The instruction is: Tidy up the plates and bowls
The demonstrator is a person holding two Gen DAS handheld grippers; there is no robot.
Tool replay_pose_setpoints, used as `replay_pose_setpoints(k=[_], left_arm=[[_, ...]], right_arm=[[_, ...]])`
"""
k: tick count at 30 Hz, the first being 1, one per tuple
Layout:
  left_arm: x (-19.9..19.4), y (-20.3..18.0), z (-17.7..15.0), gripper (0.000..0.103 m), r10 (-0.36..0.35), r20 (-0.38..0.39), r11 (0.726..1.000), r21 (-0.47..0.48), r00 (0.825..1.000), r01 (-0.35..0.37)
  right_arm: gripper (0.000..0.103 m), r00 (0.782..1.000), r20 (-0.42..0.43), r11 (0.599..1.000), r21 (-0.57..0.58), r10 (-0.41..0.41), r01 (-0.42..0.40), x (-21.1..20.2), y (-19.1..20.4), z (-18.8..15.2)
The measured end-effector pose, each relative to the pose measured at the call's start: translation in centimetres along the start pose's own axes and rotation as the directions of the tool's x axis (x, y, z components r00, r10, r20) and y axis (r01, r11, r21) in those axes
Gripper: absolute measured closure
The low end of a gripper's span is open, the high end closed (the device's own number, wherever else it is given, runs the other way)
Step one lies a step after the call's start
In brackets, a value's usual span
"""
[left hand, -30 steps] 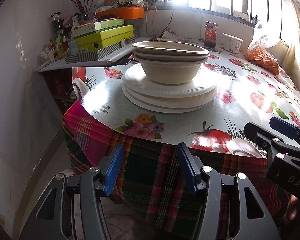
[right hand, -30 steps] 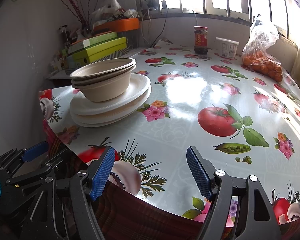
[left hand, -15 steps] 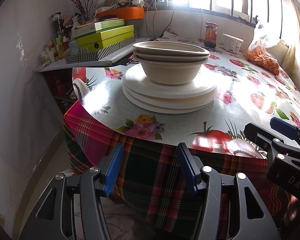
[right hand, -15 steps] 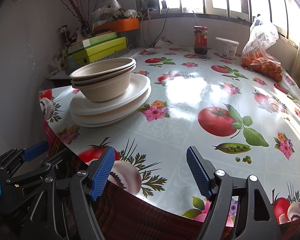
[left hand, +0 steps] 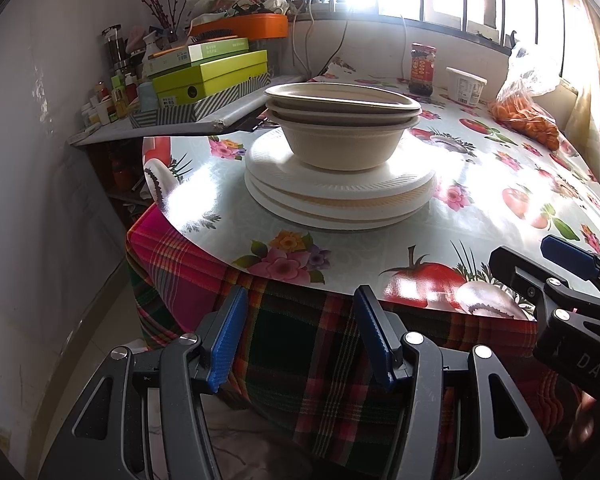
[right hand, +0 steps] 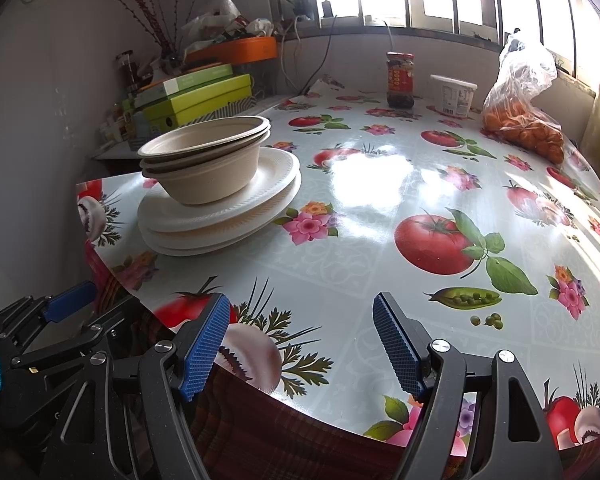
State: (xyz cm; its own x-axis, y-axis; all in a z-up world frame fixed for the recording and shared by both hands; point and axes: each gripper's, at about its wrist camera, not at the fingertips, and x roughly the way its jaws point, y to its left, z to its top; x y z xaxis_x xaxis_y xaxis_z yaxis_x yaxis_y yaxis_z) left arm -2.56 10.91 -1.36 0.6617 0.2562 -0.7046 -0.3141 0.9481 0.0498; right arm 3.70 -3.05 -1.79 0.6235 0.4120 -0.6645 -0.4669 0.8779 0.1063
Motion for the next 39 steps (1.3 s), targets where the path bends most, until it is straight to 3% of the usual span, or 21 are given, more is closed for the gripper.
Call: replay_pose_setpoints(k=[39], left_arm=[[0.19, -0.29, 0.55, 0.047, 0.001, 0.024, 1.000, 0.011, 1.000, -0.001]], right_arm=[[0.028, 1.000, 0.000, 1.000, 0.002, 0.000, 0.000, 0.01, -0.04, 0.09]])
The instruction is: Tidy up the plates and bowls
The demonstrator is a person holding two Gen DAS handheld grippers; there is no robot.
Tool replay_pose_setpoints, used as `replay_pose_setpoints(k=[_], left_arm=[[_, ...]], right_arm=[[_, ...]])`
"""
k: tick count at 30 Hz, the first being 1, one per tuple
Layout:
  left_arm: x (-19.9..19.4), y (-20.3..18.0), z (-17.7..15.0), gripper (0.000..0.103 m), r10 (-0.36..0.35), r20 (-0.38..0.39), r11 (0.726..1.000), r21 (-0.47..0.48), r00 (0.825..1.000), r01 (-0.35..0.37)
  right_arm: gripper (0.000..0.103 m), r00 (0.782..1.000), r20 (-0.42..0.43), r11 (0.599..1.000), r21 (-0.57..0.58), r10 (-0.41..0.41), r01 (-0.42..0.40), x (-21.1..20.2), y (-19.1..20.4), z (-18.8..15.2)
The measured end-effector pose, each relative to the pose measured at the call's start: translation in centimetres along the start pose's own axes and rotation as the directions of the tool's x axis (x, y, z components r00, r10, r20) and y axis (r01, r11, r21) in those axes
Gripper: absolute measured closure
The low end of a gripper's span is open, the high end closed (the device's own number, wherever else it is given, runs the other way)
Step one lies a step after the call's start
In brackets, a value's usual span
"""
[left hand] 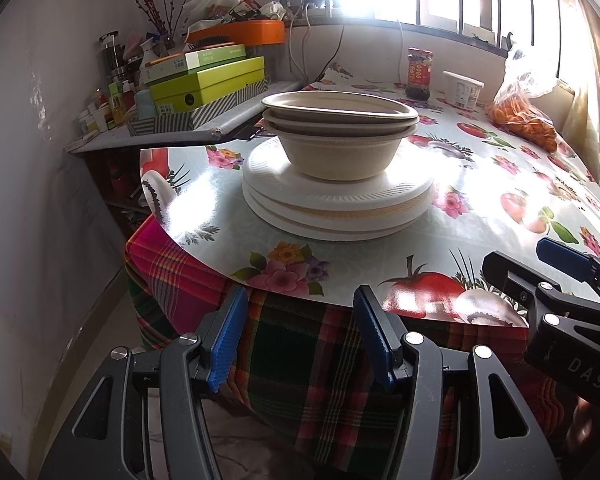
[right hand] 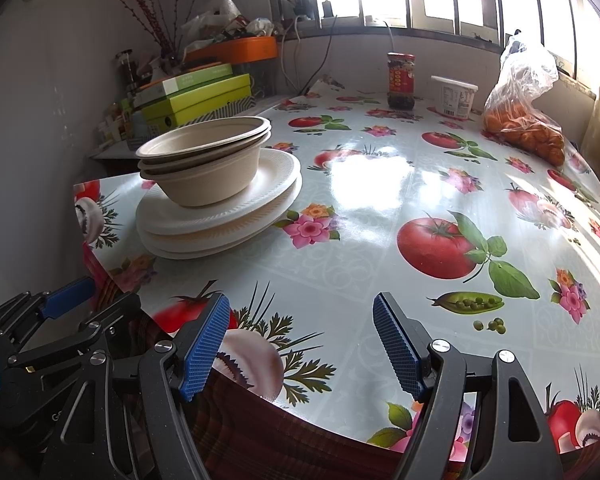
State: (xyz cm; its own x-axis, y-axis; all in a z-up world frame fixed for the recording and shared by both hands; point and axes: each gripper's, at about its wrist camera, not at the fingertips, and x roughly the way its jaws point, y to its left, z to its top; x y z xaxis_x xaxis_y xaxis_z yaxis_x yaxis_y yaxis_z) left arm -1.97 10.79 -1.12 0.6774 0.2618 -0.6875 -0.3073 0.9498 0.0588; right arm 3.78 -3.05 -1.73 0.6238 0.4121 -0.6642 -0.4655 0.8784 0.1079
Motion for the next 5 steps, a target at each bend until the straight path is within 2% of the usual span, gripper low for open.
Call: replay_pose_setpoints(k=[5], left_arm=[[0.15, 0.08, 0.18, 0.047, -0.012, -0.006, 1.000, -0.002, 1.000, 0.011]], right_arm=[[0.028, 1.000, 0.001, 1.000, 0.000, 0.000, 0.000, 0.00, -0.01, -0.01]])
